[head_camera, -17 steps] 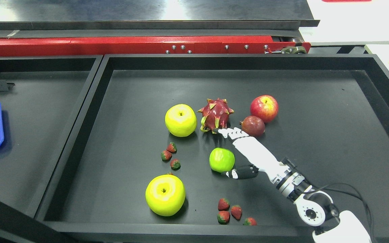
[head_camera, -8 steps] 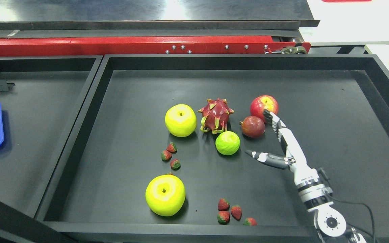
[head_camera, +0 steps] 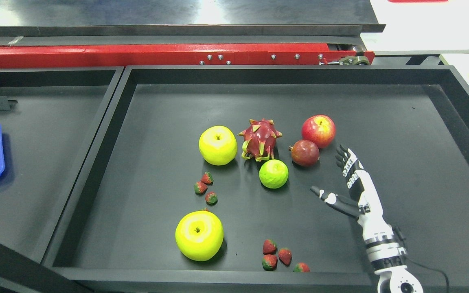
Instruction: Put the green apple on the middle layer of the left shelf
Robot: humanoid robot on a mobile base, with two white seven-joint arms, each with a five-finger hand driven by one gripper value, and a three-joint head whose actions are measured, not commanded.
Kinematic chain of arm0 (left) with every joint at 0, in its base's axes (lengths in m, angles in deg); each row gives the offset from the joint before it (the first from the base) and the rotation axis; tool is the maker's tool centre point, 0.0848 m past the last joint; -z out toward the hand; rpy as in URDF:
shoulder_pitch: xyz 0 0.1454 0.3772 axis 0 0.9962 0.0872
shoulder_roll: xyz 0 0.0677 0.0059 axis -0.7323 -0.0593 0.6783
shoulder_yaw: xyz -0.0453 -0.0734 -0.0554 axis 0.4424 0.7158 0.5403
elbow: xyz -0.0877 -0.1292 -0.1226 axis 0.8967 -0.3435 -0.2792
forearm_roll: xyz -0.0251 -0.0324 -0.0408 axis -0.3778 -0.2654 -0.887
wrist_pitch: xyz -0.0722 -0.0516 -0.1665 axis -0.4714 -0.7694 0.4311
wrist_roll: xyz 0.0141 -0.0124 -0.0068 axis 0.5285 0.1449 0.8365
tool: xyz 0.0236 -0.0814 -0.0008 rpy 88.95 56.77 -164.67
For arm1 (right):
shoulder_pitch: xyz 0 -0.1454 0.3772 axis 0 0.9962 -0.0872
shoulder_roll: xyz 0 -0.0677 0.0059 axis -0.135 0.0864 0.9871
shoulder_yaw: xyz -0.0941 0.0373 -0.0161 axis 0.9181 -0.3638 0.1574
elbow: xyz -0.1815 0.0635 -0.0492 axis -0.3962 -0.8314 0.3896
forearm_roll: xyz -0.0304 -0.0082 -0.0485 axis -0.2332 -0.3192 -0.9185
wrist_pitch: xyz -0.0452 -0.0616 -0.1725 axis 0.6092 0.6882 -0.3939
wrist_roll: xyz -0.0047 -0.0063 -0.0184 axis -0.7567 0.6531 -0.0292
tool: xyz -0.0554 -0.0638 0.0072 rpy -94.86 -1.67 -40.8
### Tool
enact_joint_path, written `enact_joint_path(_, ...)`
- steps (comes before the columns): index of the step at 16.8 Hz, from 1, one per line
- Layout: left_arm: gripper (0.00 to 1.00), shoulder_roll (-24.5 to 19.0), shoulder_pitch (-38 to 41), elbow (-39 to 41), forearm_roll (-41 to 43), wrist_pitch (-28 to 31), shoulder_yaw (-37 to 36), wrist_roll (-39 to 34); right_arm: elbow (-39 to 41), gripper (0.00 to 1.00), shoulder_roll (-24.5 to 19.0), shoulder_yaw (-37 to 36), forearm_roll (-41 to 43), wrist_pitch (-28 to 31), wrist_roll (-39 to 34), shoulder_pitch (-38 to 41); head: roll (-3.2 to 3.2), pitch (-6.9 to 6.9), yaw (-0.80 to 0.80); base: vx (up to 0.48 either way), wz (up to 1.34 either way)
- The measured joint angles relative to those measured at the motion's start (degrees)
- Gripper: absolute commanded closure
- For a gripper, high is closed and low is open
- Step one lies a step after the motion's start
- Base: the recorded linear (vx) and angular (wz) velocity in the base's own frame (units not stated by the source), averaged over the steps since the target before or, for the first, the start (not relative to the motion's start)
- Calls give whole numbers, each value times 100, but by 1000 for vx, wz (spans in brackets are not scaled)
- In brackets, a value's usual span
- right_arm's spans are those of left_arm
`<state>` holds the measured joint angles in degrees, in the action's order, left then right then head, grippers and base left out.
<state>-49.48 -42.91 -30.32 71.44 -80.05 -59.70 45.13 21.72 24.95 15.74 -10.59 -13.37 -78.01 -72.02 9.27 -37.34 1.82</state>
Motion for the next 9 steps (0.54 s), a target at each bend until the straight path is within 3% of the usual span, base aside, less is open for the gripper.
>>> enact_joint_path(9, 0, 0, 0, 2, 0, 0, 0, 0, 15, 0, -177, 343, 199, -18, -38, 235, 0, 0, 0, 0, 0)
